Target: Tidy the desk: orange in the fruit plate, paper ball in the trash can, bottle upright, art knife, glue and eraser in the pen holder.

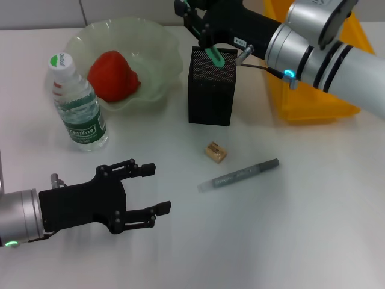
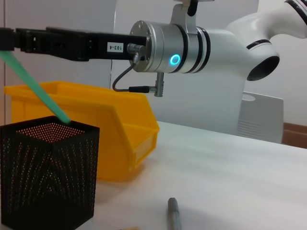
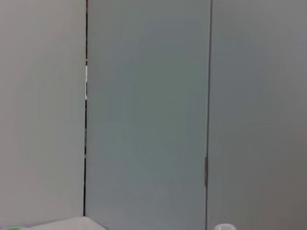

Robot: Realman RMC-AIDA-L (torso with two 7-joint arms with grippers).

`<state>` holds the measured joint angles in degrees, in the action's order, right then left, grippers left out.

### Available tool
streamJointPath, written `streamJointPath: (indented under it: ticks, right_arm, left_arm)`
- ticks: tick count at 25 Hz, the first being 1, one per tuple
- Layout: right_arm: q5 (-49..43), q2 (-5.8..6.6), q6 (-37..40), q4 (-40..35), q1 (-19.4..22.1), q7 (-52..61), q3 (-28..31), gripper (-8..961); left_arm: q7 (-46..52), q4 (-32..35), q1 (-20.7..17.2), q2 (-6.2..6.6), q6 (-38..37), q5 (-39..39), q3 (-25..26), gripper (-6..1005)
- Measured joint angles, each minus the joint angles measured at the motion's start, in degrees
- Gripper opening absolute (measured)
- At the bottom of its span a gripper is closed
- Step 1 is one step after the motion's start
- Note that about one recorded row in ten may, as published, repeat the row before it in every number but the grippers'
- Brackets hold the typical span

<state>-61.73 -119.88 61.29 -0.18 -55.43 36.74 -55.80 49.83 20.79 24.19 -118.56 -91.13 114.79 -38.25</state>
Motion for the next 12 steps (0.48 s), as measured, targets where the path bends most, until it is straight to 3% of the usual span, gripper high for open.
streamJointPath:
  ticks: [12]
  right_arm:
    - [-0.06, 0.00, -0.66, 1.43, 0.13, 0.00, -0.09, 182]
  left_arm:
    - [0.03, -0.67, 0.32, 0.01, -0.13, -0.01, 0.02, 799]
